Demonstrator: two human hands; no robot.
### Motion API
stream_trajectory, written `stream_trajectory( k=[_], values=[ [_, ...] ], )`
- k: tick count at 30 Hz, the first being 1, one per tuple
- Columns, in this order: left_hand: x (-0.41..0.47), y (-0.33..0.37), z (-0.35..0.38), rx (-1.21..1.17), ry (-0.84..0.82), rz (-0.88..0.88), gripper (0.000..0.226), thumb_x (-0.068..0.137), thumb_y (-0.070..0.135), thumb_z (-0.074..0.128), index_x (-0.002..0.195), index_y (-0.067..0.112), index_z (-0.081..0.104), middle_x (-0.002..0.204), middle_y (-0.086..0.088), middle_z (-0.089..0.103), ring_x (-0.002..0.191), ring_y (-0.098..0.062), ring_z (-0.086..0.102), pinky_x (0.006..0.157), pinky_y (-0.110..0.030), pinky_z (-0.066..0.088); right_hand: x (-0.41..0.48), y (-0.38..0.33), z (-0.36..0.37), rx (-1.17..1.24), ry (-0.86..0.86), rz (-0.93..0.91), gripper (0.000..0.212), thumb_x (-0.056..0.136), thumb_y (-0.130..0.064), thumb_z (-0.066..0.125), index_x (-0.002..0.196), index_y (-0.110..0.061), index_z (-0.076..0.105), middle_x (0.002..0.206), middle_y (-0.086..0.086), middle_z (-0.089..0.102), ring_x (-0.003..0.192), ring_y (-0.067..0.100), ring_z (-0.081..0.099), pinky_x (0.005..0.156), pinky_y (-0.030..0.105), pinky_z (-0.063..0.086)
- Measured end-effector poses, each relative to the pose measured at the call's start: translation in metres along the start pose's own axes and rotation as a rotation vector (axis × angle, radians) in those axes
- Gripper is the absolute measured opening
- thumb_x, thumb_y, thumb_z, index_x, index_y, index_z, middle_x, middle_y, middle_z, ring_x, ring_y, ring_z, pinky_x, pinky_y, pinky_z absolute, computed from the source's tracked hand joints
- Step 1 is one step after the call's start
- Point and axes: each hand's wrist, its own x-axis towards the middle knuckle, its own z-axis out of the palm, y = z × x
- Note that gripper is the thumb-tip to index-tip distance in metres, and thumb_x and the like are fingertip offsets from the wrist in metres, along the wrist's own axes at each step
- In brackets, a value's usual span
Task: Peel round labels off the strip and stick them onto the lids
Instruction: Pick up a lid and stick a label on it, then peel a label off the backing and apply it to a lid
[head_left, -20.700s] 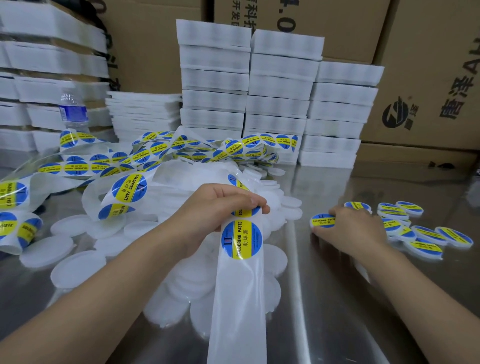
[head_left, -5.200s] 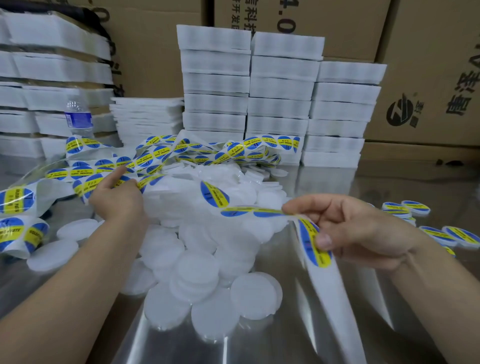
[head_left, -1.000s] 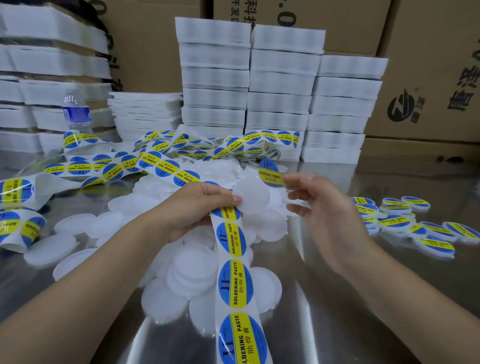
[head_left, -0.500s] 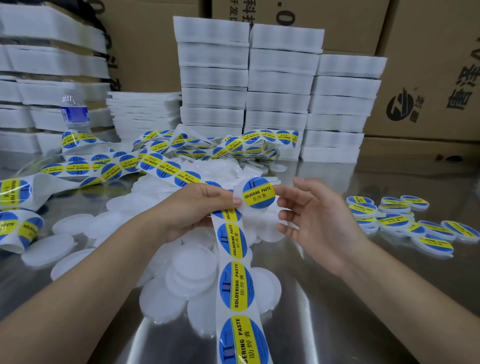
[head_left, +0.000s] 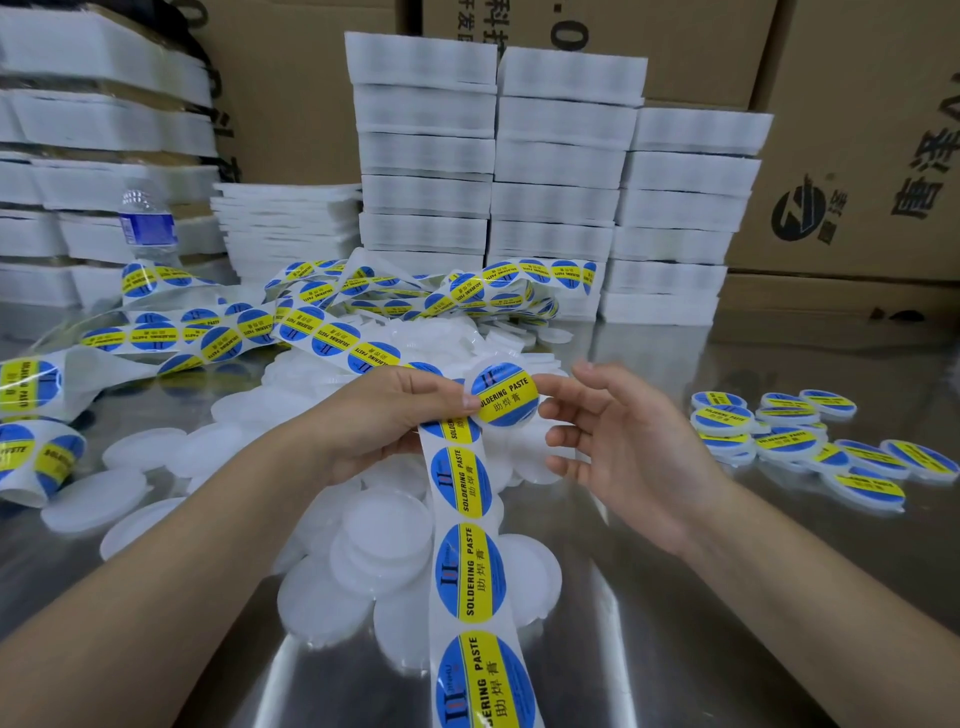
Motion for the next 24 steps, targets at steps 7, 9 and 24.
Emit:
stream_trajectory(
  k=[7, 9, 24],
  values=[
    [0.0006, -0.0005, -0.0007, -0.002, -0.010, 0.005, 0.021, 0.056, 0.032, 0.074, 0.070, 0.017, 0.078, 0.074, -0.003, 0.074, 0.061, -0.010, 0.069, 0.054, -0.018, 0.053, 0.0005, 0.0002, -0.0005, -0.003, -0.005, -0.004, 0.041, 0.062, -0.044, 0.060, 0.091, -0.019, 0.074, 0.075, -0.005, 0.058, 0.063, 0.010, 0.050, 0.063, 0.027, 0.042],
    [0.0004, -0.0007, -0.0010, -0.003, -0.015, 0.004, 0.020, 0.057, 0.032, 0.074, 0.070, 0.018, 0.078, 0.074, -0.003, 0.075, 0.061, -0.009, 0.069, 0.053, -0.018, 0.053, 0.0003, 0.0003, -0.0009, -0.007, -0.003, -0.004, 0.041, 0.063, -0.043, 0.060, 0.092, -0.019, 0.073, 0.075, -0.005, 0.058, 0.063, 0.009, 0.050, 0.062, 0.026, 0.043],
    [0.0008, -0.0007, -0.0012, -0.012, -0.009, 0.002, 0.025, 0.054, 0.033, 0.075, 0.071, 0.016, 0.078, 0.076, -0.004, 0.075, 0.062, -0.010, 0.068, 0.056, -0.018, 0.053, 0.0012, 0.0011, -0.0010, -0.022, 0.002, -0.009, 0.042, 0.066, -0.041, 0.059, 0.098, -0.017, 0.072, 0.074, -0.005, 0.059, 0.061, 0.009, 0.050, 0.060, 0.025, 0.043]
  ],
)
